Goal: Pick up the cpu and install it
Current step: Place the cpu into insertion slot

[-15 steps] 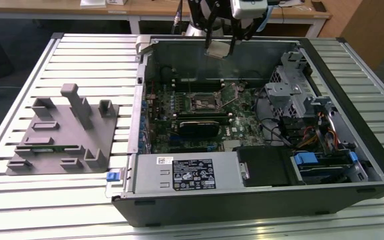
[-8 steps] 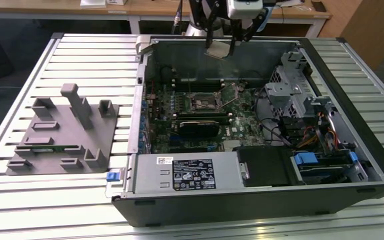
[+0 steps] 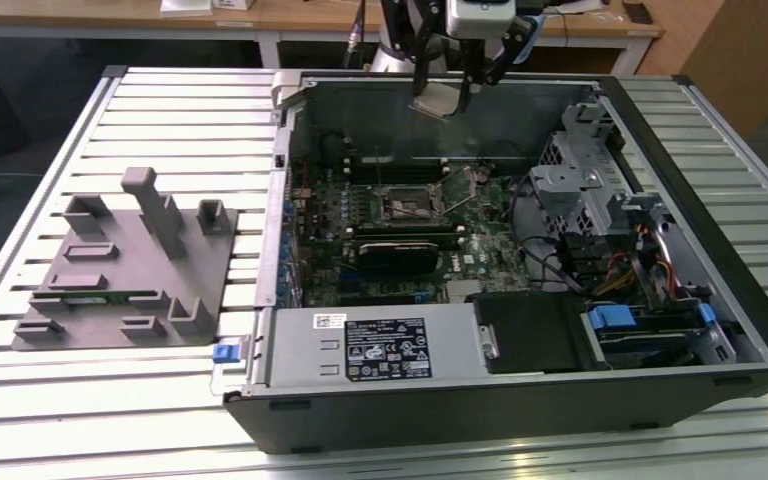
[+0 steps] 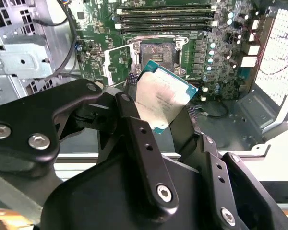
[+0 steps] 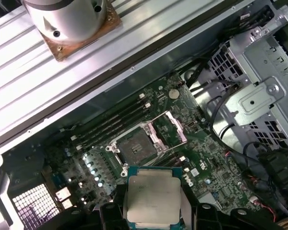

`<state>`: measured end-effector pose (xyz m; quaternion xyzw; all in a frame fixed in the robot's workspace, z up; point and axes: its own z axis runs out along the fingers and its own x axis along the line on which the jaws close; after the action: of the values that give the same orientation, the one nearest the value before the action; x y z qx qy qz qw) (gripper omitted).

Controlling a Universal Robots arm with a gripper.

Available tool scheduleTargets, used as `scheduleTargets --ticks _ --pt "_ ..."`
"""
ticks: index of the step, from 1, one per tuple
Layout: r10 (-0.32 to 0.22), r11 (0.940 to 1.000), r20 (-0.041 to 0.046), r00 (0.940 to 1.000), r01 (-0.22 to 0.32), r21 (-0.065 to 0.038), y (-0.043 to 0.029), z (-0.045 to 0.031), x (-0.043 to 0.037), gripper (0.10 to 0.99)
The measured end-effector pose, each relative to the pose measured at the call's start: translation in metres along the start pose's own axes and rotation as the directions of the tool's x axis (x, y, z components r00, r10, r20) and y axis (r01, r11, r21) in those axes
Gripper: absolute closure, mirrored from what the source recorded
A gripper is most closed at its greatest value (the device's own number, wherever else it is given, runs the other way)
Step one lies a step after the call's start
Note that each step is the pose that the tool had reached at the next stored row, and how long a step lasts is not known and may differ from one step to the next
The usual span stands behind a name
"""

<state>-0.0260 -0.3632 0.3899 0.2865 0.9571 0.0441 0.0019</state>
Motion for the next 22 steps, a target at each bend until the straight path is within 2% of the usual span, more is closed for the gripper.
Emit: scheduleTargets --ticks 5,11,17,22 --pt "0.048 0.9989 0.0041 0.9988 -0.048 -0.001 0.0 0.0003 0.0 0.557" --pt "0.104 0.9946 0.0088 0.9946 -0.104 -0.003 0.0 0.0005 0.0 0.557" --pt "0.154 0.9881 0.013 0.988 -0.154 -0.004 -0.0001 0.0009 0.0 0.557" --pt "0.199 0.98 0.0167 0.9799 -0.199 -0.006 -0.0001 0.0012 0.0 0.557"
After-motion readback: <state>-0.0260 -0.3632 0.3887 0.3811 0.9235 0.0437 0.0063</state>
